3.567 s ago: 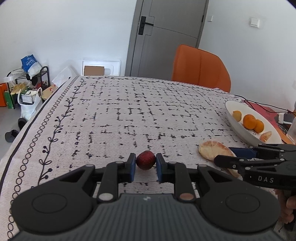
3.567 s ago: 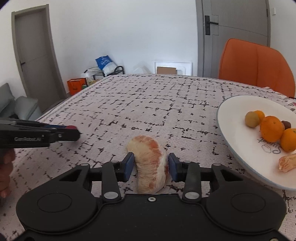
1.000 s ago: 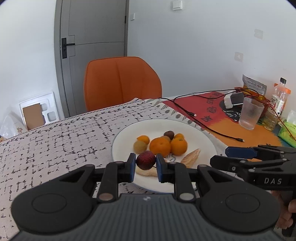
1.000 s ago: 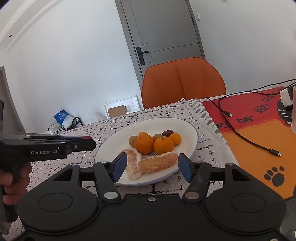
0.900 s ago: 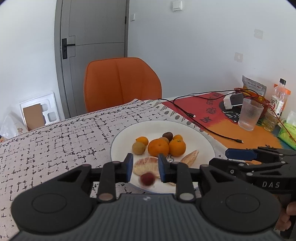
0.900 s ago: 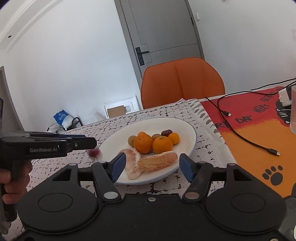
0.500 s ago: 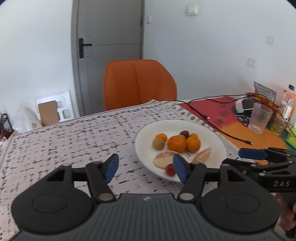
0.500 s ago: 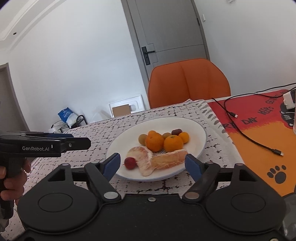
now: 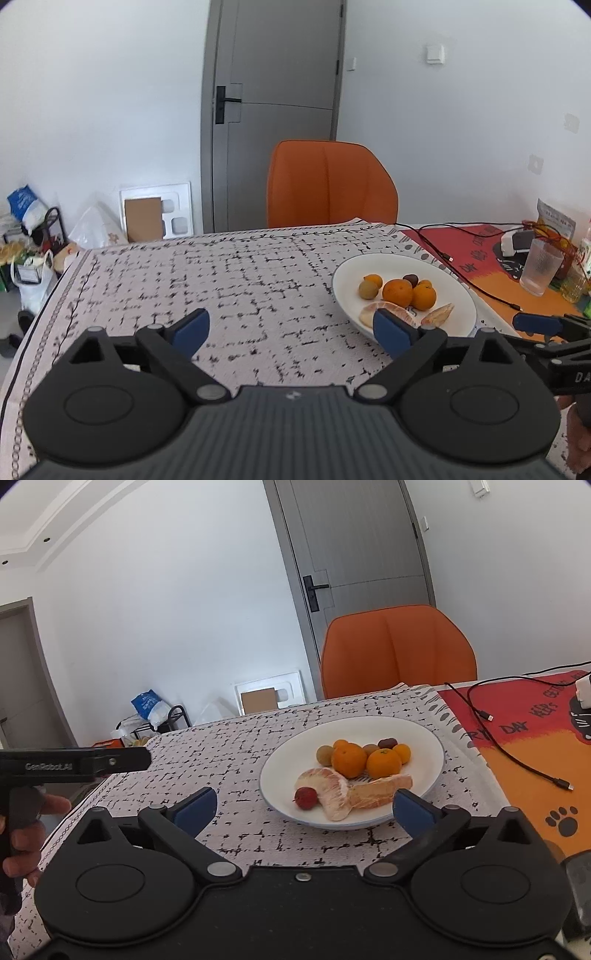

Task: Organize fruits

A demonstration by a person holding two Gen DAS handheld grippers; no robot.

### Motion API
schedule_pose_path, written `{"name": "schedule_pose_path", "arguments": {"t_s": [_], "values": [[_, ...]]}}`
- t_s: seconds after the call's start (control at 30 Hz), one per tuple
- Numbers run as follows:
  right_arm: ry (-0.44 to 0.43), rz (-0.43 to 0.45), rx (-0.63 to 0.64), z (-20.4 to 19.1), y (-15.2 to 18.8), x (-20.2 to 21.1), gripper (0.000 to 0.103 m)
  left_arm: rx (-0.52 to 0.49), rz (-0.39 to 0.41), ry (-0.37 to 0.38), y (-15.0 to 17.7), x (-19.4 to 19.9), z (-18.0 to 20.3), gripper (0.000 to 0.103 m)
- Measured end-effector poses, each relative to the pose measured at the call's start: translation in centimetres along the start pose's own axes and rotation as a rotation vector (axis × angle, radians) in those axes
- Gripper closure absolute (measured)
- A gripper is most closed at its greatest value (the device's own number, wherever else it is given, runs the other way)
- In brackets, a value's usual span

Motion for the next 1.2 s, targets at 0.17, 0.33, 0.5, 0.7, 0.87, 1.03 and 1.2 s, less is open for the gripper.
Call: {"name": "schedule_pose_path", "arguments": {"t_s": [0.17, 0.33, 0.5, 0.7, 0.87, 1.03, 1.2], "values": [[0.015, -0.011, 0.005, -0.9, 0.2, 0.4, 0.000, 0.020, 0.015, -0.005, 0.4, 1.9, -1.2, 0.008], [0.013, -0.012, 0.024, -2.0, 0.6, 1.0, 0.000, 0.044, 0.045, -0.036, 0.5, 4.0, -2.4, 0.005], [0.007, -0.014, 0.014, -2.9, 0.9, 1.5, 0.000, 0.052, 0.040, -0.062, 1.0, 5.7, -3.1, 0.004], [-0.007, -0.014, 0.037, -4.2, 1.0, 2.4, 0.000, 0.079, 0.026, -0.087, 1.8, 7.7, -4.1, 0.003], [-0.032, -0.023, 0.056, -5.4, 1.3, 3.1, 0.000, 0.087, 0.021, -0.115, 2.5, 9.2, -5.0, 0.003], [-0.052, -0.033, 0.076, -6.5, 1.7, 3.8, 0.000, 0.108, 0.014, -0.136, 3.2, 10.5, -6.1, 0.003], [-0.059, -0.038, 0.074, -7.1, 1.9, 4.1, 0.000, 0.097, 0.010, -0.153, 3.8, 11.6, -6.7, 0.003]]}}
Point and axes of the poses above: each gripper's, at about its wrist camera, not at the fingertips, and x roughly against the way its jaws point, z to its right, y to its underside, the point moved 10 cm from there along -x, roughly the way its jaws point, and after that the axes turned 5 degrees about z, right-handed, at the moved point
